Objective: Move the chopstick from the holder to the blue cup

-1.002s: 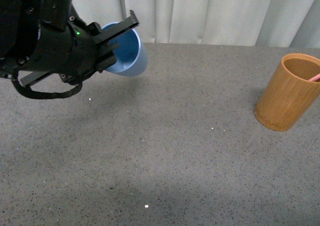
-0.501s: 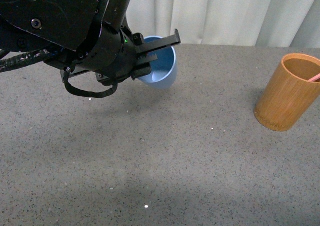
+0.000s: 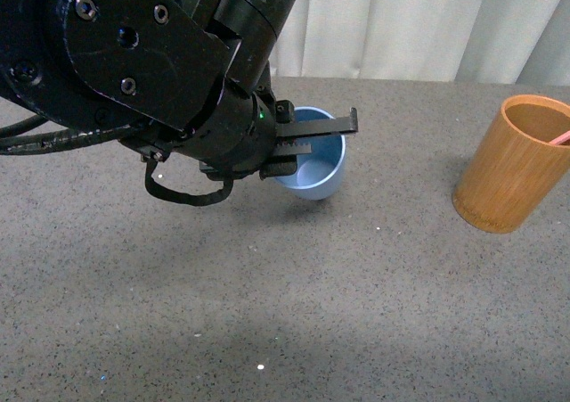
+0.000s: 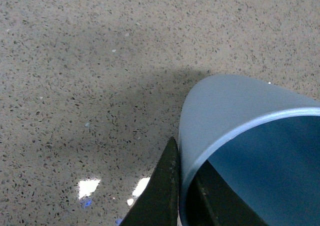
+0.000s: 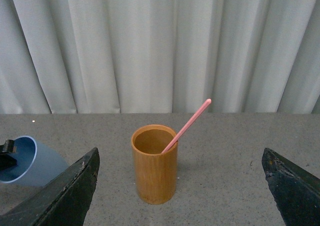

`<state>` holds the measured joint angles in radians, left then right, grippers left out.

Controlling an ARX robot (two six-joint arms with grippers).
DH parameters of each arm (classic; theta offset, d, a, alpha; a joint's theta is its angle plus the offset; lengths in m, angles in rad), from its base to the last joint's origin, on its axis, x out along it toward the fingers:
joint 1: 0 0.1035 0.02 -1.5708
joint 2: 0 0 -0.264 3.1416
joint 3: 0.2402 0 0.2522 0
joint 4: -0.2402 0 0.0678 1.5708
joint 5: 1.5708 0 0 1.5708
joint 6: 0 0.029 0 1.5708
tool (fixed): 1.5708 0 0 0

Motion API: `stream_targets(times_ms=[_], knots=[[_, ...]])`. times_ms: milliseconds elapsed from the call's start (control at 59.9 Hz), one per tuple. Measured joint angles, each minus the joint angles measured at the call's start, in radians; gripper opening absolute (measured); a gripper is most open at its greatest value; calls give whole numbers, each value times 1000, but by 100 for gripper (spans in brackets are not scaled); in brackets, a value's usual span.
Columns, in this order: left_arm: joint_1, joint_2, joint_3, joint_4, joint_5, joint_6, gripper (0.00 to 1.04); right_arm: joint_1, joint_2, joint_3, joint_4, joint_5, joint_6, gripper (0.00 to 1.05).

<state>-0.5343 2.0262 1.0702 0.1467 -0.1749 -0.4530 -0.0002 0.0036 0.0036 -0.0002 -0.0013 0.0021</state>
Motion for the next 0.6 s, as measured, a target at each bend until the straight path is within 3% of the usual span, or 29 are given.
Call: stream_targets(times_ms=[601], knots=[[-12,14,17,-36,-15,26,4,0,0,0,0,0,0,95]])
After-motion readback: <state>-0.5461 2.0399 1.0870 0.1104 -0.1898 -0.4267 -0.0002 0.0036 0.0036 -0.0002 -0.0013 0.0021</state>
